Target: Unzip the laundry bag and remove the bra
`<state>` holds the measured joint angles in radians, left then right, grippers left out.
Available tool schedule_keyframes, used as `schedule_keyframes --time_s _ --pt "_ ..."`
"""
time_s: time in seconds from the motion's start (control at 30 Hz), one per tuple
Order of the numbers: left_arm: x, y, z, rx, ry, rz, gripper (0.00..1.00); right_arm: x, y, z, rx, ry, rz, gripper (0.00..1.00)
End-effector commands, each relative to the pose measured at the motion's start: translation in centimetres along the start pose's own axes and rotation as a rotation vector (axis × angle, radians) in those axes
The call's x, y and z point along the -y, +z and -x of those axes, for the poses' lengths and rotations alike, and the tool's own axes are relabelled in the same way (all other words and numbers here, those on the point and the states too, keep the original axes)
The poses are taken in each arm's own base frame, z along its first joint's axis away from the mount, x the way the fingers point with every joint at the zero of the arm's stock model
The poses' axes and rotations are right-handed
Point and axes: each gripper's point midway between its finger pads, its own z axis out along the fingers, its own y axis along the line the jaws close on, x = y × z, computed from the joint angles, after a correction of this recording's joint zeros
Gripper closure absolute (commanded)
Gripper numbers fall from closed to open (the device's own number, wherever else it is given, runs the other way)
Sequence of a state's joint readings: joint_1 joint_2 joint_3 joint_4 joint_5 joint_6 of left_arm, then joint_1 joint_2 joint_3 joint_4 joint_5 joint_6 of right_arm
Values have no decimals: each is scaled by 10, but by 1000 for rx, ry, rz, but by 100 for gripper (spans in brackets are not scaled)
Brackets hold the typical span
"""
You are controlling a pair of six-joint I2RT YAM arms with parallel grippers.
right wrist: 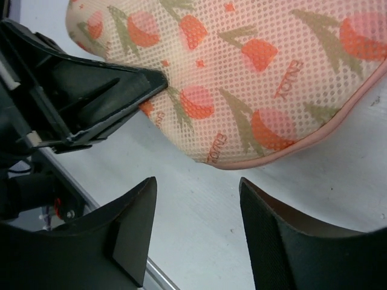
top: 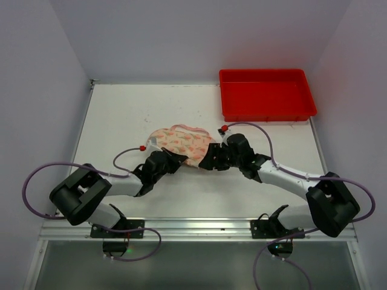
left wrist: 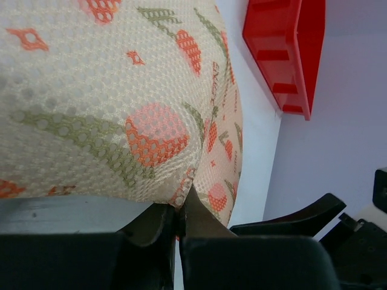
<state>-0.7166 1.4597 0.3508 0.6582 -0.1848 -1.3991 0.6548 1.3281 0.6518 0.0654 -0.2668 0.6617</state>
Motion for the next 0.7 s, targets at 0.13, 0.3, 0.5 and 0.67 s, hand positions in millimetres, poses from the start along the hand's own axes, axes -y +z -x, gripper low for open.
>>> schedule_keyframes --time_s 0.13,0.3,0.5,0.67 --pt "50 3 17 44 -49 -2 100 -9 -2 18 164 -96 -138 48" --pt "64 -1 23 56 -44 -9 100 -11 3 25 206 -136 -227 55" --pt "72 -5 26 60 -19 -12 100 -6 10 33 220 -172 -317 60" --pt "74 -6 26 59 -15 -18 100 -5 15 33 212 -193 -330 64"
